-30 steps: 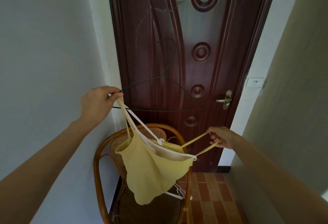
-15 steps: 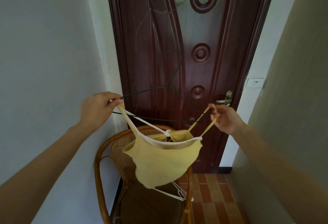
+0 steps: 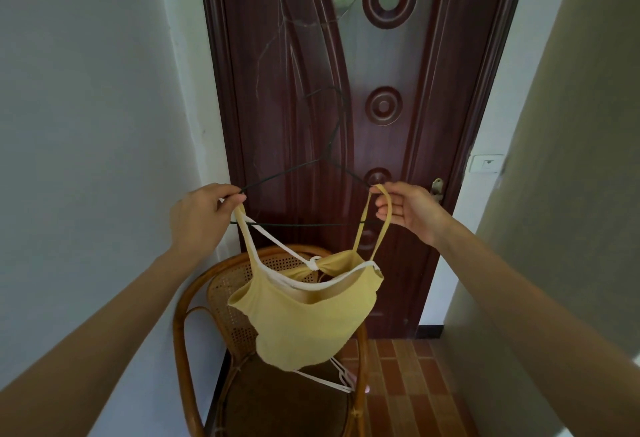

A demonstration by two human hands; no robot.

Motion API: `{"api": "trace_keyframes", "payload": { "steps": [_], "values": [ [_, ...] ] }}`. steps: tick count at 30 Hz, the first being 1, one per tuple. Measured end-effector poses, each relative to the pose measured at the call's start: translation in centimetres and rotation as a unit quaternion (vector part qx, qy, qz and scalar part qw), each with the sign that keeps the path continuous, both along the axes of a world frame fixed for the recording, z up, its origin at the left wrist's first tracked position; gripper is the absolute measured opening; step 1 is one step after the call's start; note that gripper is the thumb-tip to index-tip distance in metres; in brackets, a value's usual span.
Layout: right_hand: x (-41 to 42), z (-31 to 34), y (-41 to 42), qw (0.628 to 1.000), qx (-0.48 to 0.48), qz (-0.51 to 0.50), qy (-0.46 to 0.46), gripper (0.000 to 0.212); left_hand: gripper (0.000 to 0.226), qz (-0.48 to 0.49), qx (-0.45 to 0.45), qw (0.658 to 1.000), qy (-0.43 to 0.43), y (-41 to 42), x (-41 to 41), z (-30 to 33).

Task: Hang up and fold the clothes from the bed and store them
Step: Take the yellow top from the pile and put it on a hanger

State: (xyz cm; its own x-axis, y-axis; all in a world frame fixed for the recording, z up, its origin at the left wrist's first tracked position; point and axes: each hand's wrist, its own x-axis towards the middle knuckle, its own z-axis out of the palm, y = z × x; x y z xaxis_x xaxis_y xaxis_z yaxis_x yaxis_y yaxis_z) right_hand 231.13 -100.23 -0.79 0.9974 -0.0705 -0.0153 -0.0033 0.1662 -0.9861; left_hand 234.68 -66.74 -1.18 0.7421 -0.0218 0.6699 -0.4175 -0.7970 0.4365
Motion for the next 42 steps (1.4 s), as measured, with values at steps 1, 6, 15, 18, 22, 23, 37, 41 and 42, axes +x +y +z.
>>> {"api": "trace_keyframes", "payload": {
  "steps": [1, 6, 15, 18, 22, 23, 37, 41, 42],
  "values": [
    [0.0, -0.1, 0.0, 1.0, -0.012, -0.007, -0.002, 0.026, 0.024, 0.005, -0.005, 1.0, 0.0, 0.1, 0.0, 0.0],
    [-0.1, -0.9, -0.2, 0.999, -0.026, -0.019, 0.002, 0.027, 0.024, 0.008, -0.053, 0.998, -0.014, 0.3, -0.1, 0.4],
    [0.3, -2.7, 0.4, 0.995, 0.014, -0.096, 0.033, 0.032, 0.02, -0.018, -0.073, 0.996, -0.039, 0.6, -0.5, 1.1],
    [1.0, -4.1, 0.1, 0.976, 0.011, -0.188, 0.112, 0.028, 0.019, -0.02, -0.087, 0.996, -0.029, 0.8, -0.6, 1.3],
    [1.0, -6.4, -0.4, 0.955, -0.083, -0.158, 0.237, 0.02, 0.017, -0.033, -0.104, 0.994, -0.027, 1.0, -0.7, 1.6],
    [1.0, -7.0, -0.4, 0.947, -0.113, -0.143, 0.264, 0.02, 0.017, -0.036, -0.105, 0.993, -0.028, 1.0, -0.7, 1.8],
    [1.3, -10.4, 1.0, 0.919, -0.147, -0.031, 0.364, 0.012, 0.016, -0.049, -0.104, 0.993, -0.04, 1.1, -1.2, 2.4],
    [1.4, -9.8, 0.7, 0.927, -0.15, -0.035, 0.341, 0.0, 0.017, -0.039, -0.11, 0.992, -0.037, 1.9, -1.1, 2.3],
    [1.5, -9.7, 0.5, 0.926, -0.167, -0.04, 0.336, 0.004, 0.017, -0.036, -0.113, 0.992, -0.033, 2.0, -1.1, 2.3]
  ]
}}
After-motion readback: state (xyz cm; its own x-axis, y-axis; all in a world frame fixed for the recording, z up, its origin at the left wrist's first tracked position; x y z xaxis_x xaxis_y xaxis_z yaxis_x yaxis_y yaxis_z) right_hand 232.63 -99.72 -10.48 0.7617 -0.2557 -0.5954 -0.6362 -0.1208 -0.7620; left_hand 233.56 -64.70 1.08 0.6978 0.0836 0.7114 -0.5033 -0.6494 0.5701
